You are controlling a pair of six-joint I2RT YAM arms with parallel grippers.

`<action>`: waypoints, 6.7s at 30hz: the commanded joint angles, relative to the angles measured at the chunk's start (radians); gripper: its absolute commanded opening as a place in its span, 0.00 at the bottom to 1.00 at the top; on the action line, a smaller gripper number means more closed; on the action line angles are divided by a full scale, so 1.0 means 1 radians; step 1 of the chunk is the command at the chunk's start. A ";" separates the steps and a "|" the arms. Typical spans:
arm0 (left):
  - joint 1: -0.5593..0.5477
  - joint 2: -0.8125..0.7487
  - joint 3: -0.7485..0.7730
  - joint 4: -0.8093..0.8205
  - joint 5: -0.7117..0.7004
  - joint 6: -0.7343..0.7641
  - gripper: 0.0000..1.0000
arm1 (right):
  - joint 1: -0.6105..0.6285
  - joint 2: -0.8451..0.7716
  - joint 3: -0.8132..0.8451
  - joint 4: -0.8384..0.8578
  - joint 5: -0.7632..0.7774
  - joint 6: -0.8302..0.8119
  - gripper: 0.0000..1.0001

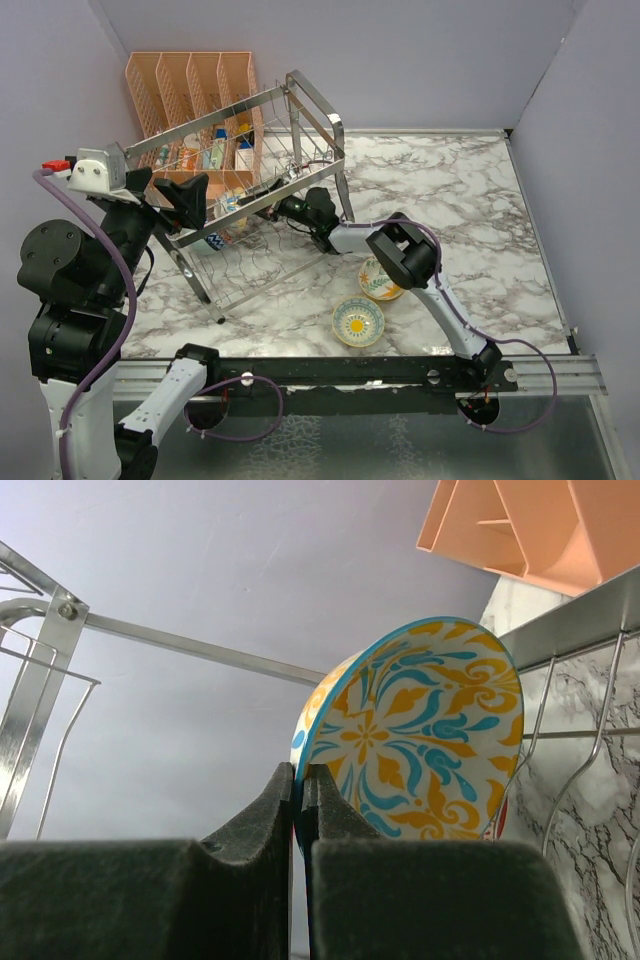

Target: Load the bowls into the dish rack

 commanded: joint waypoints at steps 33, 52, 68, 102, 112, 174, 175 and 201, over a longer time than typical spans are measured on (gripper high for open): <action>-0.005 -0.017 -0.008 0.000 -0.011 0.003 0.99 | -0.016 -0.098 -0.020 -0.196 -0.113 -0.295 0.09; -0.005 -0.017 0.000 0.001 -0.011 0.004 0.99 | 0.004 -0.128 0.075 -0.224 -0.237 -0.362 0.36; -0.004 -0.012 0.003 0.003 -0.021 0.007 0.99 | 0.047 -0.229 -0.025 -0.106 -0.302 -0.305 0.40; -0.005 -0.014 0.021 -0.002 -0.030 -0.001 0.99 | 0.363 -1.225 -0.988 -0.886 -0.094 -0.644 0.39; -0.004 -0.016 -0.020 0.018 -0.027 -0.008 0.99 | 0.364 -1.350 -0.807 -1.671 0.388 -0.782 0.56; -0.005 -0.026 -0.042 0.003 -0.056 0.019 0.99 | 0.643 -0.940 -0.701 -1.721 0.806 -0.749 0.05; -0.004 -0.024 -0.034 0.002 -0.056 0.020 0.99 | 0.645 -0.957 -0.694 -1.719 0.792 -0.754 0.05; -0.005 -0.015 0.055 -0.012 -0.042 0.011 0.99 | 0.505 -1.054 -0.631 -1.089 -0.222 -0.856 0.01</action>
